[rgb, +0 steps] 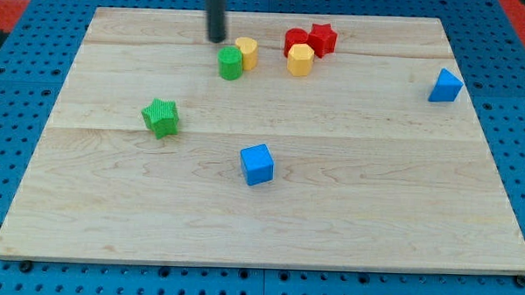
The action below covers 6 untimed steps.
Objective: Push the yellow heart down to the yellow hexagon
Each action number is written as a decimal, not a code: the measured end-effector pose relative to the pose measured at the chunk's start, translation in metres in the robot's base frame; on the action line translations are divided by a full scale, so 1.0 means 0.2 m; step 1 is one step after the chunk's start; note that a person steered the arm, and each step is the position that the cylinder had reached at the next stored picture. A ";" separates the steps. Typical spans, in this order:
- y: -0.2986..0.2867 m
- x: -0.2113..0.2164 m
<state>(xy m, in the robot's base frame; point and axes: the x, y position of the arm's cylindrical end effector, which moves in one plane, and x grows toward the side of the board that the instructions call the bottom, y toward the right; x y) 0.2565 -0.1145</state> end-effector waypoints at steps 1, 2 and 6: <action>0.15 0.06; 0.31 0.09; 0.54 0.34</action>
